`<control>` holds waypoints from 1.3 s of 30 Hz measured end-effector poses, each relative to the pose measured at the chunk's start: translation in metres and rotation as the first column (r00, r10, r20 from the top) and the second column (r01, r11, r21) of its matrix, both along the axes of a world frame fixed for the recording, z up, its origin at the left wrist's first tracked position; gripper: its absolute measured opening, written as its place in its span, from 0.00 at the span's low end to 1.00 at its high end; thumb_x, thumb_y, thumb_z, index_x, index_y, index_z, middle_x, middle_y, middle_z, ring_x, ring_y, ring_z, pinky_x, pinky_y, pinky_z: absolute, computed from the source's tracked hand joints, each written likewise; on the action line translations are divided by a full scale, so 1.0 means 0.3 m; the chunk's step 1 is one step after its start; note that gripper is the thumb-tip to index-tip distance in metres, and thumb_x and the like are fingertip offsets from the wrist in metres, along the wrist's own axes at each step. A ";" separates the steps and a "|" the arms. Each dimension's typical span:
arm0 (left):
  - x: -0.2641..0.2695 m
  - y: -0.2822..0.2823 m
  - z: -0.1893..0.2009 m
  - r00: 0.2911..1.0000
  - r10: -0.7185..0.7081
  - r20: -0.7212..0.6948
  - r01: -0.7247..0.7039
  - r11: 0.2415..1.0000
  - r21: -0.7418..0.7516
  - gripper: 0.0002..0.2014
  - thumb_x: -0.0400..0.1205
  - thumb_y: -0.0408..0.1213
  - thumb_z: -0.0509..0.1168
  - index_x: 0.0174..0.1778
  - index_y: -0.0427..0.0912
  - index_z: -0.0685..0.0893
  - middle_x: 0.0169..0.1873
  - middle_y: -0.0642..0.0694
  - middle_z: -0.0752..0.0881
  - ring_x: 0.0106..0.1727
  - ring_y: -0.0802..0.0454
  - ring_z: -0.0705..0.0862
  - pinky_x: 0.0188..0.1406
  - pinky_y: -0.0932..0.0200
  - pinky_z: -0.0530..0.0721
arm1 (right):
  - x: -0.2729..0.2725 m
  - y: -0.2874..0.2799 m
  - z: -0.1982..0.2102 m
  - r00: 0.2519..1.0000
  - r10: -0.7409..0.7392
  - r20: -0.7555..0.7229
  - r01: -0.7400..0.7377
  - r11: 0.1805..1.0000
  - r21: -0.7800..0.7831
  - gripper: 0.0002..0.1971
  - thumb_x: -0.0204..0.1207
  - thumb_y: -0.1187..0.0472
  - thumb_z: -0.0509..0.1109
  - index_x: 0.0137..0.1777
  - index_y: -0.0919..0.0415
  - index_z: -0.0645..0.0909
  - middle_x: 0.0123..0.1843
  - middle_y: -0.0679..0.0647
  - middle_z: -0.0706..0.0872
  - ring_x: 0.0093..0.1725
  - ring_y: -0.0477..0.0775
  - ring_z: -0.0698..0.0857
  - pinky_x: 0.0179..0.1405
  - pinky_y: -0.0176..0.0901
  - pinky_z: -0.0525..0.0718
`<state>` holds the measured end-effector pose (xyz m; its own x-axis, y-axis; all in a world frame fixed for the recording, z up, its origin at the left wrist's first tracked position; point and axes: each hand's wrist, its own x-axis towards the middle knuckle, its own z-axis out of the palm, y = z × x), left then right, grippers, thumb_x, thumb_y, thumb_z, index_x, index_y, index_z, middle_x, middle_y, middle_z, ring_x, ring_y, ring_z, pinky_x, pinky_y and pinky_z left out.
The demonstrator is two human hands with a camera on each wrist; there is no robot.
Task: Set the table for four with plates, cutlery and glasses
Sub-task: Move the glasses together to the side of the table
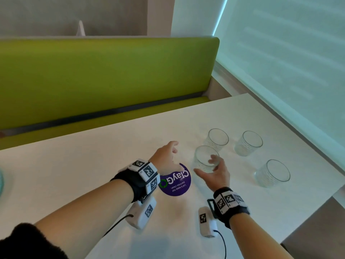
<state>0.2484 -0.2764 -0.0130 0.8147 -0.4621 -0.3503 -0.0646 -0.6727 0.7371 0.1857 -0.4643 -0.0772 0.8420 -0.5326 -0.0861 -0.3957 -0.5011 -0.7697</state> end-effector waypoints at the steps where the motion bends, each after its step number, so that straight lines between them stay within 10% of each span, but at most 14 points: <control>1: -0.004 -0.007 0.000 1.000 -0.012 0.002 0.012 1.000 -0.015 0.47 0.70 0.43 0.77 0.81 0.47 0.56 0.73 0.47 0.73 0.69 0.49 0.77 0.61 0.58 0.79 | 0.007 0.031 0.022 0.998 0.066 0.008 -0.067 0.997 0.031 0.38 0.55 0.53 0.86 0.65 0.55 0.74 0.54 0.50 0.83 0.48 0.51 0.80 0.44 0.37 0.74; 8: -0.002 0.010 0.003 0.999 0.020 -0.025 -0.023 0.991 -0.128 0.50 0.63 0.38 0.81 0.78 0.49 0.60 0.67 0.47 0.81 0.60 0.49 0.84 0.55 0.57 0.86 | 0.072 0.153 0.099 0.970 0.209 0.123 -0.241 0.898 0.369 0.38 0.39 0.43 0.78 0.55 0.49 0.75 0.48 0.50 0.86 0.49 0.51 0.86 0.50 0.40 0.85; 16: 0.001 0.063 -0.047 0.986 0.167 0.008 -0.165 0.980 -0.111 0.43 0.61 0.41 0.82 0.71 0.45 0.68 0.64 0.47 0.81 0.58 0.51 0.82 0.53 0.58 0.87 | 0.114 0.063 0.102 0.899 0.420 -0.124 -0.366 0.875 0.316 0.41 0.50 0.49 0.86 0.66 0.55 0.75 0.53 0.50 0.85 0.46 0.50 0.84 0.50 0.42 0.84; 21: 0.044 0.111 -0.041 0.948 0.316 0.031 -0.310 0.943 -0.124 0.43 0.62 0.42 0.82 0.71 0.44 0.68 0.67 0.46 0.79 0.66 0.48 0.79 0.55 0.62 0.77 | 0.145 -0.151 0.038 0.913 0.074 -0.402 -0.075 0.997 0.011 0.39 0.60 0.51 0.84 0.69 0.60 0.71 0.60 0.59 0.85 0.61 0.58 0.82 0.62 0.45 0.77; 27: 0.069 0.162 -0.043 0.918 0.397 0.015 -0.392 0.910 -0.133 0.40 0.65 0.41 0.81 0.71 0.43 0.69 0.66 0.45 0.79 0.66 0.49 0.78 0.53 0.63 0.75 | 0.216 -0.223 0.001 0.950 -0.113 -0.291 0.133 0.990 0.049 0.53 0.59 0.53 0.85 0.80 0.60 0.57 0.76 0.60 0.73 0.75 0.62 0.73 0.74 0.54 0.70; 39: 0.074 0.259 -0.065 0.897 0.441 -0.013 -0.439 0.889 -0.132 0.41 0.65 0.42 0.81 0.72 0.44 0.68 0.66 0.46 0.80 0.57 0.56 0.75 0.51 0.64 0.75 | 0.301 -0.179 -0.051 0.966 -0.231 -0.115 0.235 0.972 0.019 0.53 0.57 0.54 0.85 0.79 0.60 0.59 0.72 0.62 0.77 0.73 0.63 0.74 0.73 0.53 0.71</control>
